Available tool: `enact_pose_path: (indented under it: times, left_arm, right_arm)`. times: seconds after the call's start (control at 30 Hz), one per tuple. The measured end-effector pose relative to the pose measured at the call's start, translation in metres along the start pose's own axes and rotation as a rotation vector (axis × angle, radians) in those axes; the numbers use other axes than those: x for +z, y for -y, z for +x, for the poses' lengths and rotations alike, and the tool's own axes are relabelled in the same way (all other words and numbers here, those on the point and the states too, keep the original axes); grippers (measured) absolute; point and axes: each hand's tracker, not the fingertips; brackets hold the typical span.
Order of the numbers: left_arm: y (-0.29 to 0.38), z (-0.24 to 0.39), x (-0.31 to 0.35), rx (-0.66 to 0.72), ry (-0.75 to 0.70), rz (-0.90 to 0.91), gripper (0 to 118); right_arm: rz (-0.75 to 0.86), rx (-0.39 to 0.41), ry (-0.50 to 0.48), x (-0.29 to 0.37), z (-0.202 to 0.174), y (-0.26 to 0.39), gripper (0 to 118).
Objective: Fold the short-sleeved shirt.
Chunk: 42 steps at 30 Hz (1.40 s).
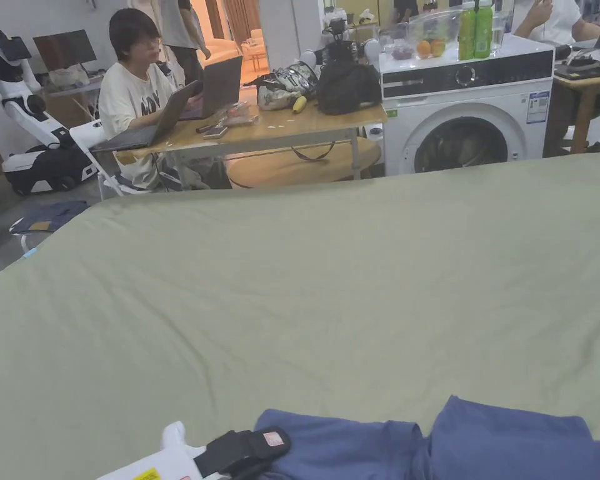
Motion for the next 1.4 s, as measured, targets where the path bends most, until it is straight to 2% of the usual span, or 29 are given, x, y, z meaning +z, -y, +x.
enact_pose_path:
  times: [0.07, 0.1, 0.2, 0.3, 0.43, 0.47, 0.53, 0.6, 0.7, 0.73, 0.77, 0.83, 0.87, 0.9, 0.97, 1.0, 1.03, 1.07, 1.1, 1.17, 1.2, 1.23, 1.27, 1.3, 1.33, 1.37, 1.4]
  left_arm:
    - [-0.014, 0.020, 0.029, -0.006, 0.092, 0.083, 13]
    - [-0.021, 0.034, 0.043, -0.034, 0.089, 0.121, 13]
    - [-0.039, 0.081, 0.072, -0.294, -0.021, 0.167, 13]
    - [-0.015, 0.119, 0.042, -0.459, -0.118, 0.074, 13]
    - [0.038, 0.128, -0.049, -0.517, -0.043, -0.139, 13]
    - [0.057, 0.127, -0.077, -0.523, -0.035, -0.215, 17]
    - [0.082, 0.125, -0.113, -0.525, -0.047, -0.278, 47]
    - [0.094, 0.128, -0.132, -0.505, 0.051, -0.319, 75]
    - [0.087, 0.140, -0.127, -0.465, 0.167, -0.294, 74]
    - [0.078, 0.143, -0.120, -0.470, 0.181, -0.281, 73]
    - [0.073, 0.144, -0.116, -0.476, 0.174, -0.269, 63]
    - [0.069, 0.141, -0.114, -0.485, 0.049, -0.206, 15]
    - [0.071, 0.136, -0.117, -0.494, -0.014, -0.172, 4]
    - [0.078, 0.131, -0.126, -0.501, -0.032, -0.189, 4]
    - [0.101, 0.120, -0.161, -0.527, -0.040, -0.442, 4]
    - [0.121, 0.113, -0.179, -0.567, -0.098, -0.542, 3]
    - [0.135, 0.107, -0.189, -0.629, -0.168, -0.570, 0]
    - [0.146, 0.102, -0.195, -0.676, -0.173, -0.591, 0]
    - [0.145, 0.104, -0.193, -0.669, -0.089, -0.527, 0]
    - [0.134, 0.110, -0.189, -0.599, -0.118, -0.520, 1]
    - [0.128, 0.111, -0.185, -0.548, -0.099, -0.509, 5]
    - [0.123, 0.113, -0.179, -0.537, -0.082, -0.491, 16]
    - [0.115, 0.119, -0.166, -0.555, -0.079, -0.475, 31]
    - [0.110, 0.125, -0.154, -0.573, -0.071, -0.434, 52]
    - [0.103, 0.130, -0.140, -0.597, -0.051, -0.399, 66]
    - [0.095, 0.134, -0.124, -0.627, -0.026, -0.367, 79]
    - [0.087, 0.137, -0.107, -0.652, -0.015, -0.334, 86]
  right_arm:
    - [-0.003, 0.000, -0.003, 0.000, 0.002, -0.002, 0]
    - [-0.005, 0.006, -0.002, 0.000, 0.003, -0.002, 0]
    - [-0.003, 0.033, 0.007, 0.001, 0.003, -0.004, 0]
    - [0.009, 0.015, 0.001, 0.003, 0.001, -0.009, 0]
    - [0.023, -0.010, -0.019, 0.008, -0.005, -0.008, 0]
    - [0.027, -0.006, -0.019, 0.010, -0.008, -0.006, 0]
    - [0.028, 0.011, -0.007, 0.015, -0.011, -0.004, 0]
    - [0.029, 0.033, 0.021, 0.023, -0.015, -0.002, 0]
    - [0.018, 0.051, 0.051, 0.028, -0.006, 0.004, 0]
    - [0.011, 0.048, 0.064, 0.028, -0.003, 0.005, 0]
    - [0.002, 0.036, 0.072, 0.027, 0.001, 0.006, 0]
    - [-0.008, 0.006, 0.081, 0.024, 0.010, 0.008, 0]
    - [-0.011, -0.008, 0.082, 0.021, 0.011, 0.009, 0]
    - [-0.015, -0.019, 0.077, 0.018, 0.012, 0.009, 0]
    - [-0.023, -0.030, 0.057, 0.012, 0.007, 0.009, 0]
    - [-0.026, -0.032, 0.043, 0.010, 0.003, 0.009, 0]
    - [-0.029, -0.031, 0.028, 0.008, -0.001, 0.009, 0]
    - [-0.034, -0.023, 0.016, 0.007, -0.005, 0.009, 0]
    - [-0.037, -0.012, 0.014, 0.005, -0.009, 0.010, 0]
    - [-0.049, -0.001, 0.014, 0.000, -0.017, 0.012, 0]
    - [-0.066, -0.003, -0.011, -0.006, -0.020, 0.012, 0]
    - [-0.081, -0.001, -0.043, -0.012, -0.024, 0.013, 0]
    - [-0.096, 0.008, -0.069, -0.020, -0.029, 0.012, 0]
    - [-0.103, 0.023, -0.083, -0.027, -0.034, 0.009, 0]
    - [-0.107, 0.036, -0.107, -0.037, -0.040, 0.006, 0]
    - [-0.116, 0.039, -0.146, -0.048, -0.042, 0.003, 0]
    - [-0.139, 0.027, -0.184, -0.062, -0.044, -0.002, 0]
